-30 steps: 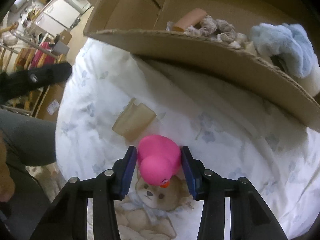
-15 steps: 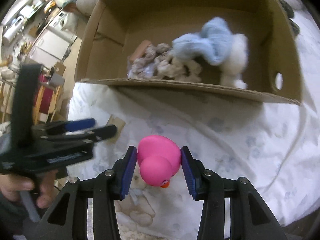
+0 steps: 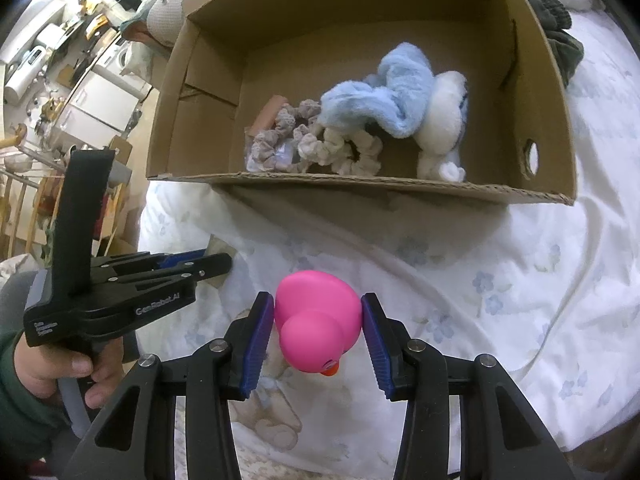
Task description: Organize soft objects
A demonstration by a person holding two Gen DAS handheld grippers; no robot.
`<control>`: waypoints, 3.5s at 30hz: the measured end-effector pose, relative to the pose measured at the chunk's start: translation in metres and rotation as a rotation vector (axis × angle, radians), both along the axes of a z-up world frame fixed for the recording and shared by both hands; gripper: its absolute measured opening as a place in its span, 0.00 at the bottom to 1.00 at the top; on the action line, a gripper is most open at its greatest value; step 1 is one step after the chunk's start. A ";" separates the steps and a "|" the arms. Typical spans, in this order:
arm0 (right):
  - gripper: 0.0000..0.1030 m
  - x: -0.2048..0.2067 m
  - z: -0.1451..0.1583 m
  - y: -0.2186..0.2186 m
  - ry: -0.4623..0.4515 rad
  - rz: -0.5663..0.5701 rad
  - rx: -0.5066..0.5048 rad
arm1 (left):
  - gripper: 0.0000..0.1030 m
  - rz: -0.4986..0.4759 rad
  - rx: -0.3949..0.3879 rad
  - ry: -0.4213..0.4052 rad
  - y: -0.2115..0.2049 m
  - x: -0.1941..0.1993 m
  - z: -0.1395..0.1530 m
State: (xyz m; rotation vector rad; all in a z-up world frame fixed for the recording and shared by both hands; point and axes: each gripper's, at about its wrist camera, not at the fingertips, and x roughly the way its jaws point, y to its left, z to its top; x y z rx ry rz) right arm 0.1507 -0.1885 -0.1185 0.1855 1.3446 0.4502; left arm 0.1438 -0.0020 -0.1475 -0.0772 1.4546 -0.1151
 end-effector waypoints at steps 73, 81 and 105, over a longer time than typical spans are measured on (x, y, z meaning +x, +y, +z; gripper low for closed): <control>0.46 0.085 0.011 -0.007 -0.040 -0.096 -0.027 | 0.16 0.049 -0.055 -0.358 -0.005 0.074 0.090; 0.53 0.082 0.018 -0.014 -0.061 -0.121 -0.005 | 0.24 0.036 -0.042 -0.368 -0.008 0.071 0.091; 1.00 0.043 0.099 -0.036 -0.393 -0.272 0.040 | 0.62 0.116 0.039 -0.592 0.018 0.018 0.174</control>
